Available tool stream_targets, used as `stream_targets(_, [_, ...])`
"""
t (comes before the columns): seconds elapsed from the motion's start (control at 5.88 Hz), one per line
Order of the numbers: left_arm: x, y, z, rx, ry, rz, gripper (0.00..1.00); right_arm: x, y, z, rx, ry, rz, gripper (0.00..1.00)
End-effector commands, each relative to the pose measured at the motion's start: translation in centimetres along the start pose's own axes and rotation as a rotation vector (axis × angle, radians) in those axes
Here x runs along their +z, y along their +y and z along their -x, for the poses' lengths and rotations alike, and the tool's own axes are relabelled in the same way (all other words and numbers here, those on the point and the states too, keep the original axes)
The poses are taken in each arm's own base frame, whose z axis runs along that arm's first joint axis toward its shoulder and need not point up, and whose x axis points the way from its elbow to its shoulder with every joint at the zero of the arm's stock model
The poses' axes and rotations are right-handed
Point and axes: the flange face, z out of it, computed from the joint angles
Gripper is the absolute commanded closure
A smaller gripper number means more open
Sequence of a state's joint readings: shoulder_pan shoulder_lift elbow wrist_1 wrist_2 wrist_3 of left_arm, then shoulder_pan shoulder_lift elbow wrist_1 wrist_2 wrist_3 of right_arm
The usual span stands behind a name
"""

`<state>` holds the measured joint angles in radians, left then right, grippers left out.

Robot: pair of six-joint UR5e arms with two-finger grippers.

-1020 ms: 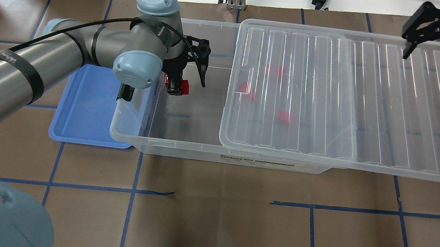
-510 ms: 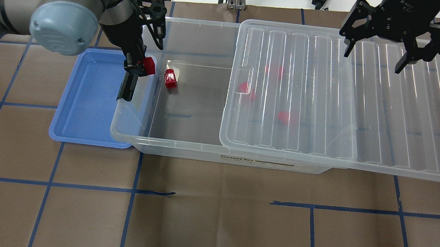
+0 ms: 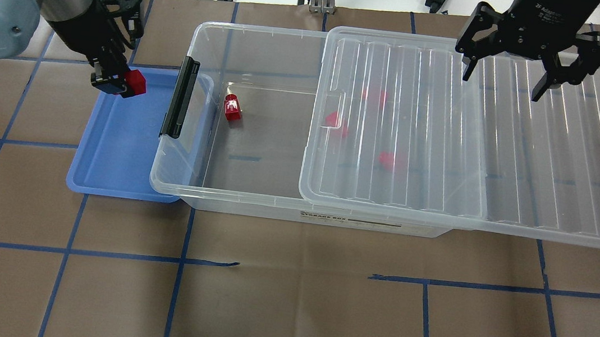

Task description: Place red block in blue tray from box

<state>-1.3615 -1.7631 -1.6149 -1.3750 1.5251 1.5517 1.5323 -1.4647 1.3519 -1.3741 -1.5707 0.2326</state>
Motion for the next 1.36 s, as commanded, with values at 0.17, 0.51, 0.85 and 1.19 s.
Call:
stream_targets(0.17, [8.2,4.6,4.8,0.178,0.079,0.009,0.97,0.6,-4.5,-10.9,-0.120,0.072,0.012,0.00])
stream_targets(0.51, [14.7,5.1,6.8,0.193,0.102,0.006,0.95,2.7,-7.9,-21.6,-0.179,0.059,0.061,0.00])
stream_targets(0.85, [18.9,5.3,7.1,0.193,0.104,0.006,0.88,6.1,-11.3,-31.6,-0.175,0.114,0.072,0.00])
stream_targets(1.19, [19.2,4.8,7.1,0.196,0.106,0.004,0.11,12.7,-14.5,-38.0,-0.142,0.139,0.079,0.00])
